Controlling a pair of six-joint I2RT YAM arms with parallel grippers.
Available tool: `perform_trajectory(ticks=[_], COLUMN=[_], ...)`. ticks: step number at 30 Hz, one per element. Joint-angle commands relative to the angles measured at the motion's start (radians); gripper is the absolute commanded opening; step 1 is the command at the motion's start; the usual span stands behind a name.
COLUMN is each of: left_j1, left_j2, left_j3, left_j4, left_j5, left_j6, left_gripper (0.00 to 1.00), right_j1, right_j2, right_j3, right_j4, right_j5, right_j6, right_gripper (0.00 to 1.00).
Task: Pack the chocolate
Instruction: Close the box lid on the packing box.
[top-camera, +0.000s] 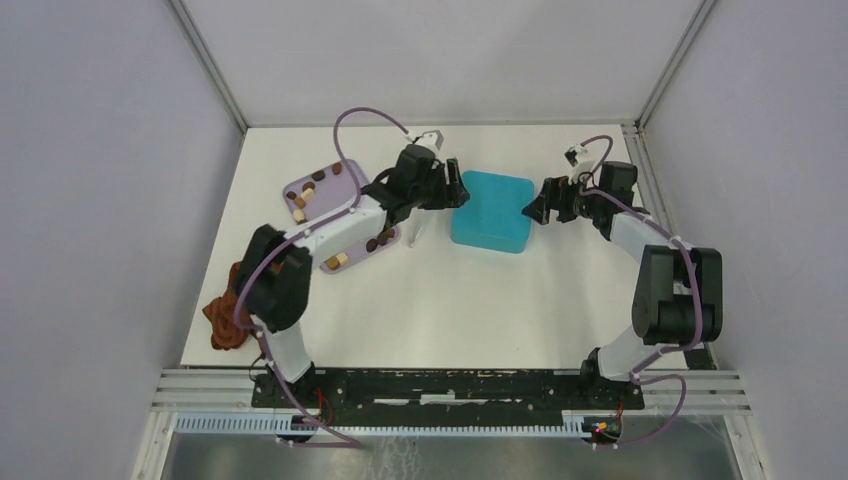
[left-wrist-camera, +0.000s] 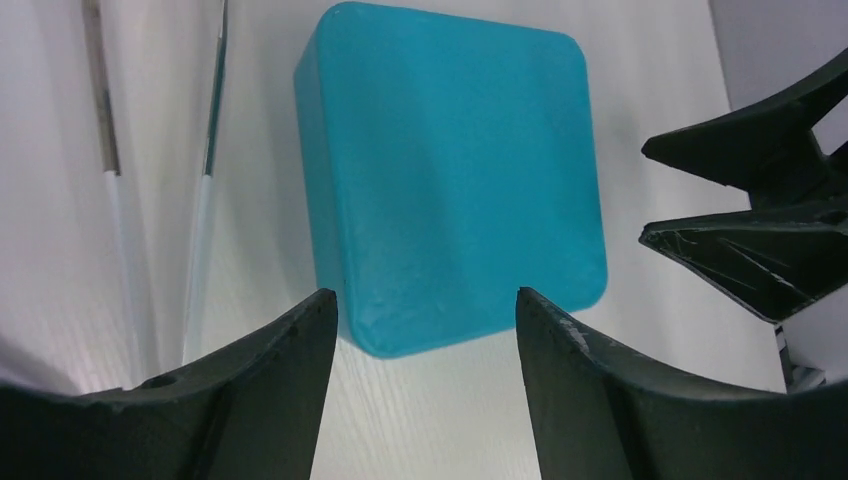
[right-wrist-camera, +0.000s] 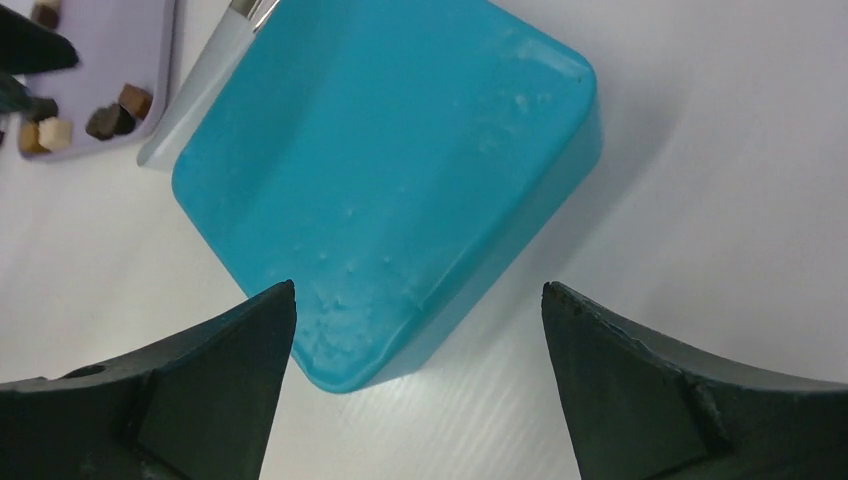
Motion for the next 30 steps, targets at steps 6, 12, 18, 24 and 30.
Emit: perform_trajectory(ticks=[6,12,18,24,30], left_j1=[-0.002,0.001,-0.047,-0.154,-0.242], left_j2=[0.324,0.374,0.319,0.228,0.255], left_j3=[0.283,0.285,0.172,0.039,0.086], left_j4=[-0.194,-0.17,-0.086,0.064,0.137], left_j5=[0.012,0.149,0.31,0.328,0.318], left_j6=[0.024,0.04,0.019,-0.064,-0.112], left_gripper=[0.7,0.66,0.57,0.56,0.57], right_j1=[-0.003,-0.002,-0.003,-0.037,-0.101], right_j2=[0.15,0.216,0.21,0.106,0.092], right_j3=[0.019,0.036,0.015,-0.014,0.028], right_j4=[0.219,0.21,0.141,-0.017,-0.196], right_j5=[0.005,-0.046,-0.106,-0.116,-0.108], right_j6=[0.354,0.375,0.309,0.144,-0.038], right_gripper=[0.98,0.95,0.92,0.92,0.92])
